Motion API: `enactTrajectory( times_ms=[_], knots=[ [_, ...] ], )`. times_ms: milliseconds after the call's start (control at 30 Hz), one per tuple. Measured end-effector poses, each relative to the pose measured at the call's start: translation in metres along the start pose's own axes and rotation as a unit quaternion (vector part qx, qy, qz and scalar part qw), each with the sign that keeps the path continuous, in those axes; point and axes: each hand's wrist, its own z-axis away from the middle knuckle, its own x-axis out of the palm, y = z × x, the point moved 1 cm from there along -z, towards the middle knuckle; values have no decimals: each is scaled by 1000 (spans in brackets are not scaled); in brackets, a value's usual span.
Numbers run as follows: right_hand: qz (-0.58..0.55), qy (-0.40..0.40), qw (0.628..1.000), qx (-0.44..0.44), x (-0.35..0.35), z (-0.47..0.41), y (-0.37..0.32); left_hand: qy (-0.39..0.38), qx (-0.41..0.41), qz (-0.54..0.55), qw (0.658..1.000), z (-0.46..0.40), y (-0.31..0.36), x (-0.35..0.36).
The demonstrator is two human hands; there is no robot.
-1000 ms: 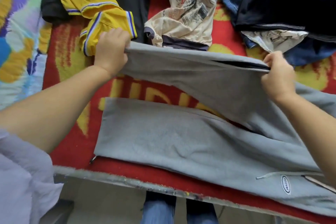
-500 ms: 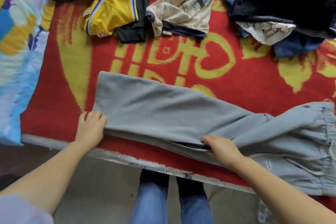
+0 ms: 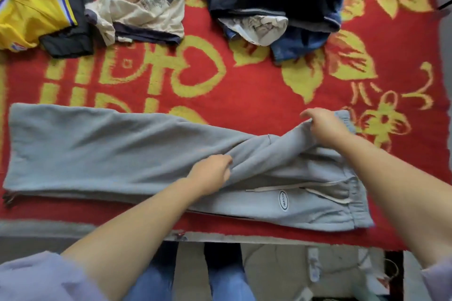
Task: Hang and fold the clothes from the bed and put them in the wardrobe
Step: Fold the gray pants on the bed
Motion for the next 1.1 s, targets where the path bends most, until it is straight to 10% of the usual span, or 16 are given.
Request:
enactTrajectory(
  times_ms=[200,467,733,900,1100],
  knots=[
    [252,-119,959,-48,19,-33,55,50,-61,57,995,-20,45,49],
    [211,48,961,-170,-32,65,114,243,50,-58,967,12,65,41],
    [7,-293,955,-44,128,176,157,-42,-30,-265,963,17,73,120],
    [-226,114,951,179,126,149,208,-41,-17,-302,952,8,68,125],
    [-278,12,929,245,123,130,222,-30,-7,-281,959,13,68,127]
  ],
)
